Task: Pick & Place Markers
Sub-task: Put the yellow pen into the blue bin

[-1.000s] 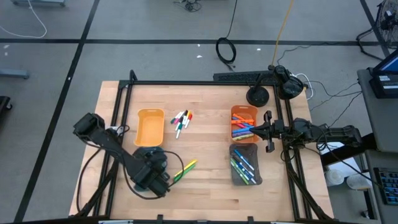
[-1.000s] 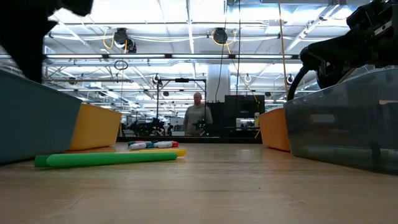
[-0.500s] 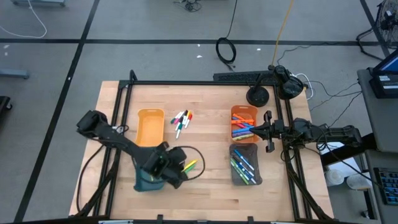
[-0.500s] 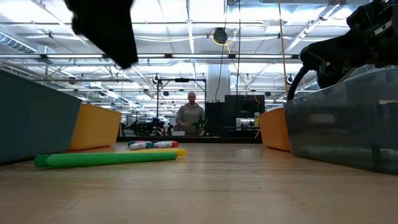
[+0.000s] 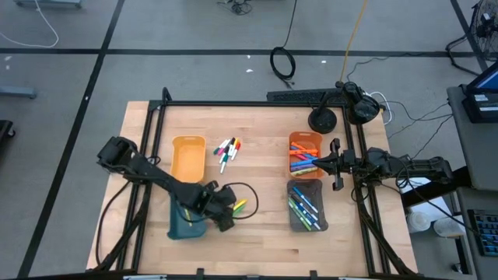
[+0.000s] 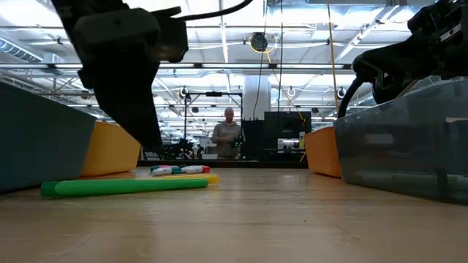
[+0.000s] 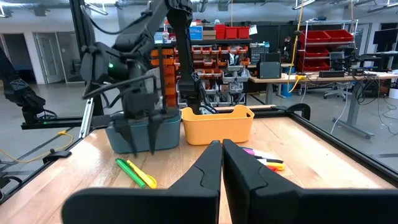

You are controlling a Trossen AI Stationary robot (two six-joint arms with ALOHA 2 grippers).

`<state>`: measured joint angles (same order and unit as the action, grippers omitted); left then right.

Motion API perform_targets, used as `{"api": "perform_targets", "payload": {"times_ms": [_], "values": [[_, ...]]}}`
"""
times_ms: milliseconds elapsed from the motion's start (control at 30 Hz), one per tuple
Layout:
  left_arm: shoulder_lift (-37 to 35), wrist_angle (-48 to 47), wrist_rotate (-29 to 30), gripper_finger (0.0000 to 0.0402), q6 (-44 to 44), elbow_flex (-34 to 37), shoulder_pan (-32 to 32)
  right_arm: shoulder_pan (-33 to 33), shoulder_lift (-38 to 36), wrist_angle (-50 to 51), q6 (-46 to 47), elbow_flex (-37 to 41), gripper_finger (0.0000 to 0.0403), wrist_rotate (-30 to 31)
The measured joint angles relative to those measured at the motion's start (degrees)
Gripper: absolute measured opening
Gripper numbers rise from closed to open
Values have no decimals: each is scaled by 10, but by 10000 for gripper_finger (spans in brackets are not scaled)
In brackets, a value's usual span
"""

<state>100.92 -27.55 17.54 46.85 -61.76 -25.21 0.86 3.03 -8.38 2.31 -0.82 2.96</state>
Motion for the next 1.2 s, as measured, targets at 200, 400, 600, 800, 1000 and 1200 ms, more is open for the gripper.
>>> {"api": "perform_targets", "payload": {"times_ms": [200,400,600,800,1000,1200], "values": [[0,55,-15,165,-3,35,-8,0,0,0,0,0,4,0],[0,55,-14,152,-12,36,-12,0,0,0,0,0,4,0],[0,61,-15,133,-38,35,-12,0,0,0,0,0,4,0],[1,32,-21,122,-104,-29,-12,0,0,0,0,0,4,0],[15,-81,40,108,-116,-141,-26,0,0,0,0,0,4,0],[109,-203,17,104,-57,-250,-29,0,0,0,0,0,4,0]]}}
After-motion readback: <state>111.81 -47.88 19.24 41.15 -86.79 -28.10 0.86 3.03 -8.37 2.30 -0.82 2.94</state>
